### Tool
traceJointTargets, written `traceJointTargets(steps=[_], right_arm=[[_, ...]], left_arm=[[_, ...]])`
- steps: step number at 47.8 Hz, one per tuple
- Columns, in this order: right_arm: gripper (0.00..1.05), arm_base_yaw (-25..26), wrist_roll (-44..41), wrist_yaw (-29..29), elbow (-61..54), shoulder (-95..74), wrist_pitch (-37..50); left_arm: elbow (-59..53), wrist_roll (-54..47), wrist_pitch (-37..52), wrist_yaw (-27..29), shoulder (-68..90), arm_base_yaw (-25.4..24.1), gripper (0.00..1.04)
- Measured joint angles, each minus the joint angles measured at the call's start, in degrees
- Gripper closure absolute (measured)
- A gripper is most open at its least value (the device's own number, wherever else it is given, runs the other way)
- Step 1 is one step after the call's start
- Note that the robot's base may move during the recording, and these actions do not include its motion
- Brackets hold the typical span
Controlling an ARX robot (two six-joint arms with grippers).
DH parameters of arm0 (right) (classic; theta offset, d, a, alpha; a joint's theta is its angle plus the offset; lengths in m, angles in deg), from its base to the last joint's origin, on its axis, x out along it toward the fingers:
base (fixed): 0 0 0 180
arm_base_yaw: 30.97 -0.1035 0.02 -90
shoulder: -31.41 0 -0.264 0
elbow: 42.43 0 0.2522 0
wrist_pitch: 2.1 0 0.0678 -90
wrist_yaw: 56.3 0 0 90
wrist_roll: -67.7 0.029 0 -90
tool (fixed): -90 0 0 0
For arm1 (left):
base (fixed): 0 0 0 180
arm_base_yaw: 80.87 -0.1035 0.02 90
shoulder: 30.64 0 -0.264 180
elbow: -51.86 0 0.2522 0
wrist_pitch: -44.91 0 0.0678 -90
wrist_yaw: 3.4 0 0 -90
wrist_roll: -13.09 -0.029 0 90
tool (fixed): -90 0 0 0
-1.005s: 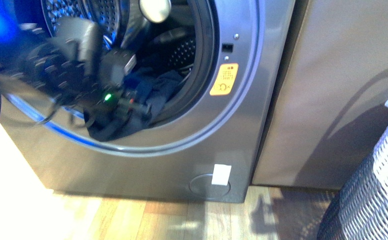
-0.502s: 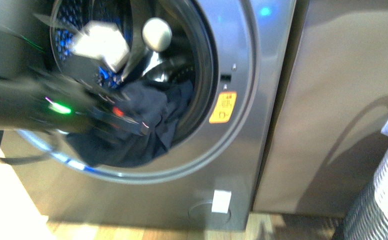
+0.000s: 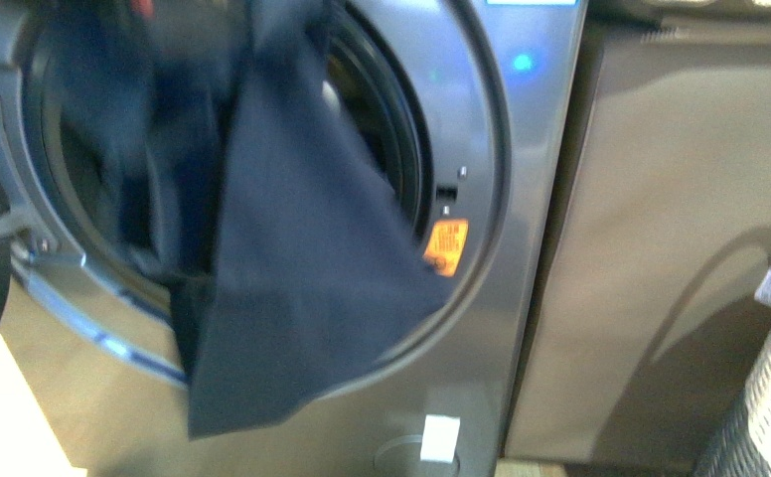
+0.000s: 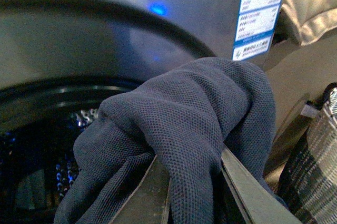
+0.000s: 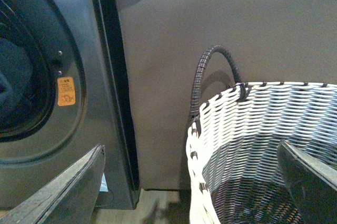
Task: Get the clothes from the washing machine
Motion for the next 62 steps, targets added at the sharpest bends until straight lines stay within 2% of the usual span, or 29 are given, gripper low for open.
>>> traceJointTargets(steps=[12,24,36,44,57,58,60,61,62], right_arm=[[0.08,0.0,0.0,0.0,0.0,0.0,0.0],[0.08,0.0,0.0,0.0,0.0,0.0,0.0],[0.08,0.0,0.0,0.0,0.0,0.0,0.0],[0.08,0.0,0.0,0.0,0.0,0.0,0.0],[0.08,0.0,0.0,0.0,0.0,0.0,0.02],[0.08,0.72,1.16,2.14,-0.07,-0.24,0.79],[0.08,5.92,6.8,16.39,-0.02,-3.34,8.63],[0.08,7.91,9.03,19.98,0.09,-4.59,11.47],[0.08,10.49,12.02,26.49,0.39,-6.73,15.19]], left_arm=[[7.74,1.29,-3.15,1.73,0.17,4.68,0.9],[15.82,1.31,-5.27,6.1,1.31,14.8,0.9],[27.8,-0.66,-9.09,8.17,6.32,24.13,0.9],[36.65,-1.81,-12.41,8.15,11.13,27.06,0.9],[50.1,-1.44,-17.49,7.82,17.73,27.8,0.9],[50.82,-1.44,-17.84,8.0,17.97,27.87,0.9],[51.93,-1.46,-18.38,8.26,18.29,27.98,0.9],[52.57,-1.46,-18.58,8.28,18.53,27.98,0.9],[52.76,-1.49,-18.69,8.13,18.67,28.0,0.9]])
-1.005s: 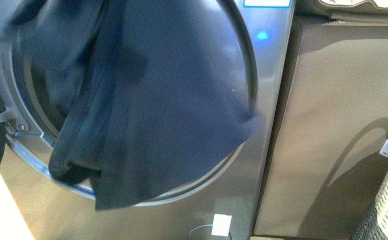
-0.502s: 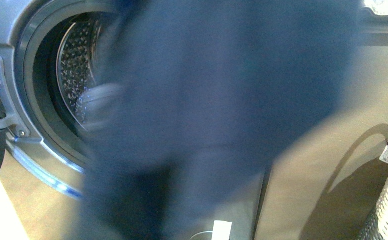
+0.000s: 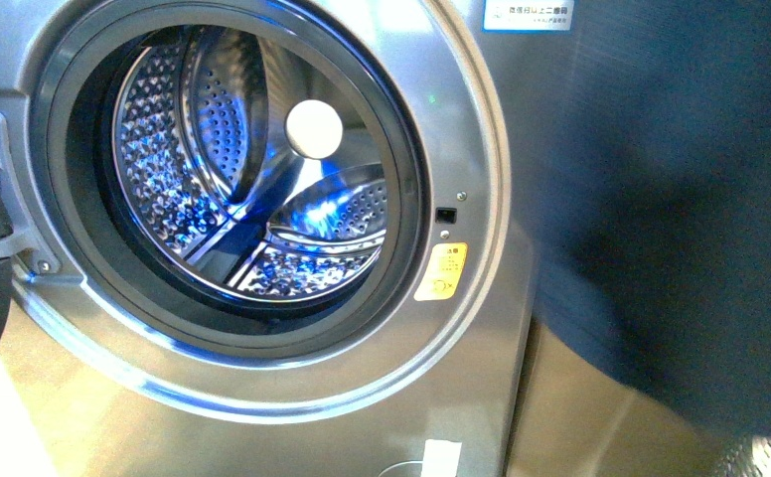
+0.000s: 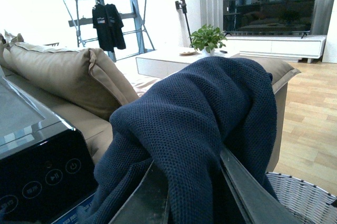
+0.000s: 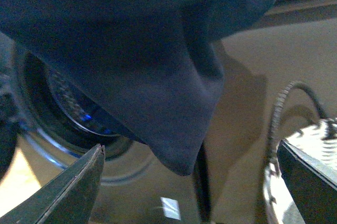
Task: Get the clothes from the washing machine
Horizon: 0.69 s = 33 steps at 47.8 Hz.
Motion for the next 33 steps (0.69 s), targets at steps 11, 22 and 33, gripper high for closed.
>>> traceJointTargets(steps=[11,22,33], right_arm=[[0.08,5.2,7.23,10.95,9.53,-15.74,17.84],[0.08,2.45,7.63,11.13,17.79,-23.91,22.14],[0.08,-2.36,5.81,11.08,23.26,-28.04,22.71]], left_arm=[[0.76,0.0,-0.7,-1.81,0.46,-0.33,0.9],[1.03,0.07,-1.31,-3.37,0.63,-0.96,0.9],[1.68,0.13,-1.6,-4.76,0.98,-0.98,0.9]])
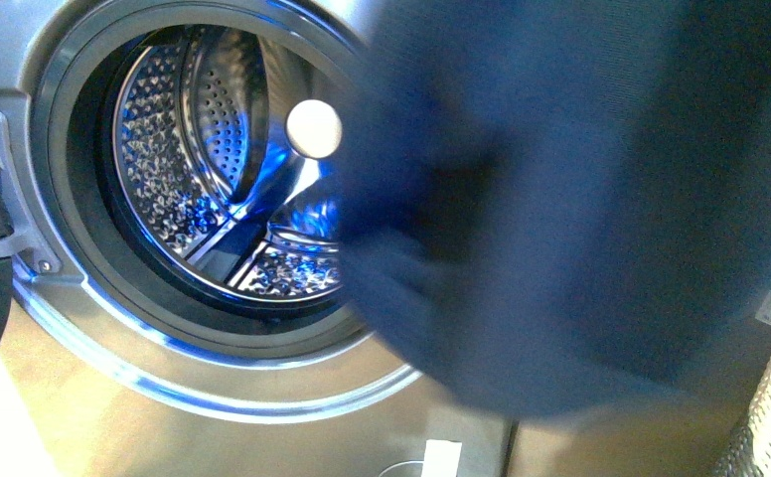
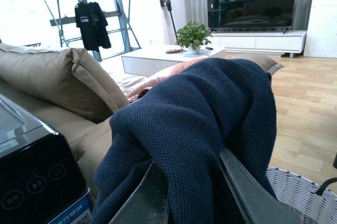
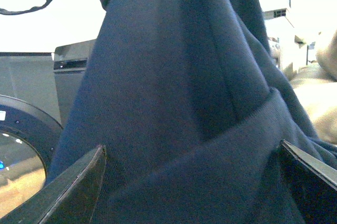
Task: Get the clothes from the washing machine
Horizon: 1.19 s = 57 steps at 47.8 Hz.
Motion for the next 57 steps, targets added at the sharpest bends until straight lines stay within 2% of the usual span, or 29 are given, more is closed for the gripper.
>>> traceJointTargets(steps=[22,36,43,47,57], right_arm=[[0.08,-9.57,-6.05,-3.02,10.71,-13.97,4.61],[0.08,-11.19,-11.23,-9.73,15.93,-23.39,11.65],[0.08,-12.46,-12.74,-11.06,17.35,-26.97,12.44],[0.08,-14.34,-13.66,-11.37,18.18,-29.46,12.39],[0.08,-19.17,-14.25,-12.5,19.5,-32.35,11.13]], left_arm=[[0.76,0.98,-0.04,-6.73,0.72,-0.46,0.9],[1.97,2.45,-0.15,-11.43,1.38,-1.27,0.9],[2.67,2.64,-0.13,-13.55,1.9,-1.2,0.9],[4.48,2.19,4.44,-11.04,5.51,2.01,0.9],[2.16,1.01,4.87,-11.17,8.02,5.29,0.9]])
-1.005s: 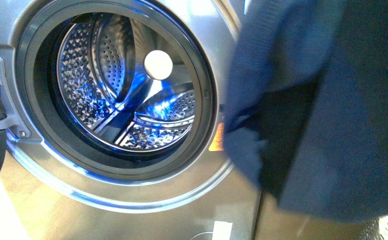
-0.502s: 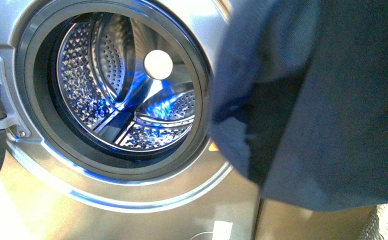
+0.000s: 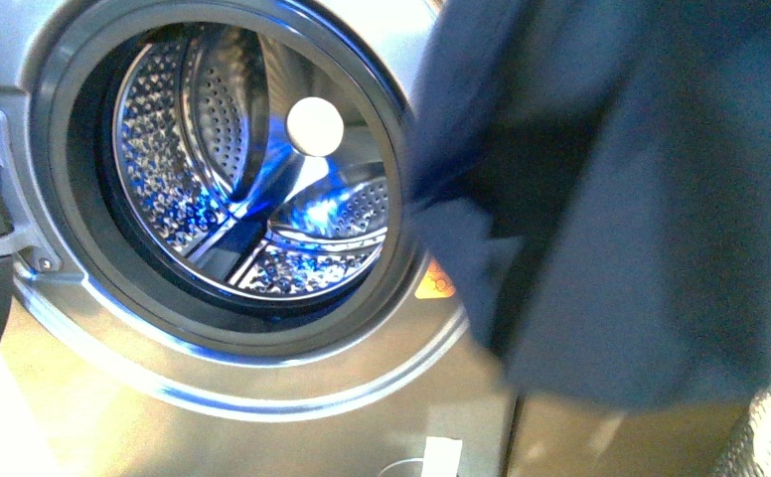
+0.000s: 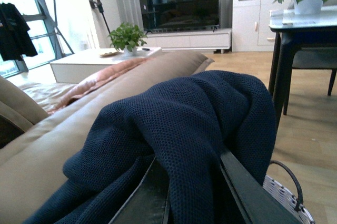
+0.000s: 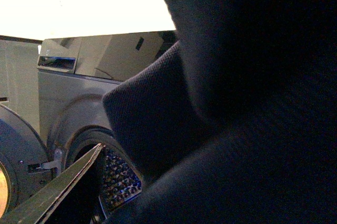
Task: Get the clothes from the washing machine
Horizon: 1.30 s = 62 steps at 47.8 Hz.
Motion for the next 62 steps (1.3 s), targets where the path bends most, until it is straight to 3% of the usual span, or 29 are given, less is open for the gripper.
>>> traceJointTargets(steps=[7,15,24,29,37,48,53,62], right_arm=[[0.08,-3.04,-2.27,-4.15,2.03,-1.2,0.2],[0.08,-2.75,-3.41,-9.2,2.71,-2.25,1.4],[0.47,2.93,-1.77,-16.98,2.71,-2.45,4.33],[0.68,5.53,-0.07,-17.57,2.93,-1.25,4.57],[0.94,9.62,3.1,-17.14,4.63,0.72,3.28],[0.99,18.05,9.31,-13.05,9.6,3.04,-0.77],[0.99,22.47,12.48,-10.45,12.57,3.93,-2.67],[0.99,34.97,19.08,-3.41,19.28,5.62,-5.46]], left_arm=[[-0.55,-0.39,0.02,0.07,-0.5,0.26,0.9],[-0.55,-0.33,0.02,0.11,-0.94,-0.59,0.9],[0.07,1.07,0.02,0.52,-0.68,-1.99,0.9],[1.75,2.8,0.04,1.46,0.2,-3.37,0.67],[6.93,6.58,0.42,3.39,2.71,-6.99,0.38],[13.18,10.32,-0.42,5.33,5.7,-12.55,0.05],[14.88,11.91,-1.16,6.56,6.99,-15.1,0.07],[15.06,12.92,-2.4,7.69,8.68,-18.82,0.07]])
